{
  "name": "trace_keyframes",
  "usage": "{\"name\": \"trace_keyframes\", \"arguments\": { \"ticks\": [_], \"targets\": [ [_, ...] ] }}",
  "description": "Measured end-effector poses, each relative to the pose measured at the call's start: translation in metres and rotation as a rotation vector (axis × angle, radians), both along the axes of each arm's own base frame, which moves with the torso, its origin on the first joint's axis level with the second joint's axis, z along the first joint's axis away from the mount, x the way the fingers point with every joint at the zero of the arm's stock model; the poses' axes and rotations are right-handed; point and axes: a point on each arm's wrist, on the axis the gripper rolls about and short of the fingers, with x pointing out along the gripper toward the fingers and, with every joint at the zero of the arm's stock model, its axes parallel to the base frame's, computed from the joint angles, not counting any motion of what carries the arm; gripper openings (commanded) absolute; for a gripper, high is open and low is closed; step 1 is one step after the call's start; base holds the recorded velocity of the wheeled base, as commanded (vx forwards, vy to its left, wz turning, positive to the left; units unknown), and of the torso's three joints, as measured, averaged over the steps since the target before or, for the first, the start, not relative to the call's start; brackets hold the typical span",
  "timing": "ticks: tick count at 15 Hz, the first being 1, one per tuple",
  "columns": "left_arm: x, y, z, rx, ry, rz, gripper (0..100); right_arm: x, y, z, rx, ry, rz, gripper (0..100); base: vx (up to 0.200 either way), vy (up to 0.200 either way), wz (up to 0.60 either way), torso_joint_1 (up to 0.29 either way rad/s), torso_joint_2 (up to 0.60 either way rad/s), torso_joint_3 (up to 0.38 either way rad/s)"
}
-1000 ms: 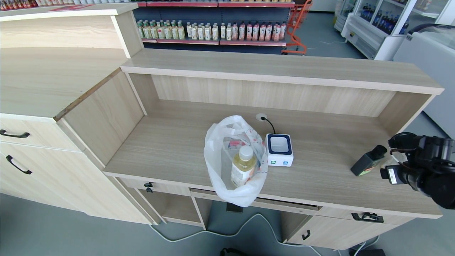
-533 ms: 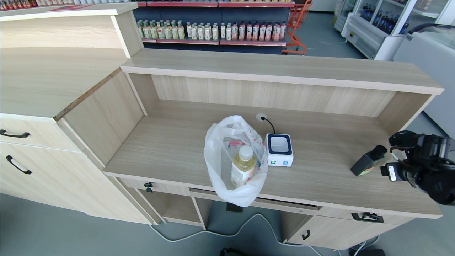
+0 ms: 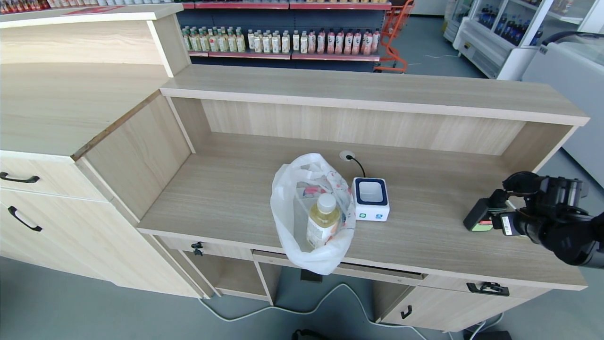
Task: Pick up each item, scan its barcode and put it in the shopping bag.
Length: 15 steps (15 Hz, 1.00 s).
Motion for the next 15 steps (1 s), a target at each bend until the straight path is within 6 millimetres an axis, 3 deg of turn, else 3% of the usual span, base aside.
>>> {"name": "trace_keyframes", "arguments": {
  "ticks": [7,15],
  "targets": [
    [0.0,0.0,0.0,0.0,0.0,0.0,100,0.026,0.018,-0.003,0.072,-0.07,0.054,100,0.0,0.0,0.0,0.0,0.0,0.0],
    [0.0,0.0,0.0,0.0,0.0,0.0,100,0.045,0.044,-0.022,0.122,-0.158,0.148,100,0.0,0.0,0.0,0.0,0.0,0.0]
  ]
}}
